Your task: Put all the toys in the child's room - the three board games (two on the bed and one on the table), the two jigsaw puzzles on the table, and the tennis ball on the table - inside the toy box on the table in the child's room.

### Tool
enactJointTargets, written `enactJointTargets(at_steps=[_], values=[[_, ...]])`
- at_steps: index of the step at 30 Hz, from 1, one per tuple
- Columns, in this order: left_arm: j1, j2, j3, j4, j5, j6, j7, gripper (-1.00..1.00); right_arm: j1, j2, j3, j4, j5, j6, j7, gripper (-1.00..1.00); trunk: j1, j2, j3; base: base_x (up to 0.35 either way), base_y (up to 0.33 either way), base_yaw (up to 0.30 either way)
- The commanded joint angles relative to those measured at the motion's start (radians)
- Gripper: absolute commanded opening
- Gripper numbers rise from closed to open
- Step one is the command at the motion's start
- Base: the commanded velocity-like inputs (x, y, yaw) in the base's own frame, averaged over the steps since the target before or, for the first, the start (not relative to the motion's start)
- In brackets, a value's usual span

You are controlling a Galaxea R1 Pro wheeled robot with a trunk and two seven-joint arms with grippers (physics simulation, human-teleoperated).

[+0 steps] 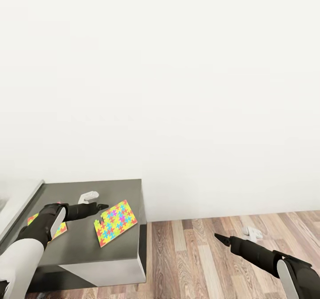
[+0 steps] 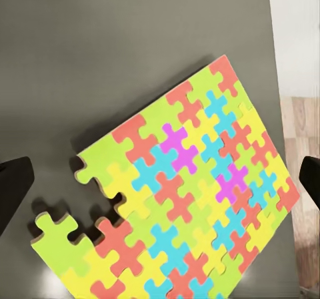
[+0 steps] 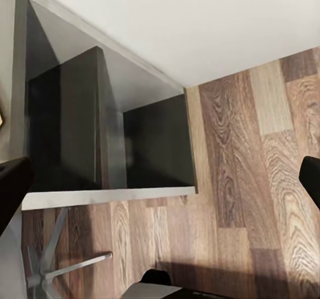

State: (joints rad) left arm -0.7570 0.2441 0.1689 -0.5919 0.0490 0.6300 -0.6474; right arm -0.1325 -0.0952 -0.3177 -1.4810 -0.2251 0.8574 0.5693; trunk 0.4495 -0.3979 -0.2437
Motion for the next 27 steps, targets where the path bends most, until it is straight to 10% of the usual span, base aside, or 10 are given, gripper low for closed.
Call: enactJointTargets(at_steps=[1,27], values=[[-0.001,0.000,0.002,0.000,0.005,0.008,-0.007,1.00,-0.001,0.000,-0.001,-0.001,0.000,0.006,0.004,1.00,0.001,-0.002,-0.004,0.000,0.000,0.000],[-0.001,0.001,0.001,0.000,0.003,-0.021,-0.038,1.00,-0.001,0.001,-0.001,-0.002,0.000,0.006,0.006,1.00,0.001,-0.002,-0.046,0.000,0.000,0.000]])
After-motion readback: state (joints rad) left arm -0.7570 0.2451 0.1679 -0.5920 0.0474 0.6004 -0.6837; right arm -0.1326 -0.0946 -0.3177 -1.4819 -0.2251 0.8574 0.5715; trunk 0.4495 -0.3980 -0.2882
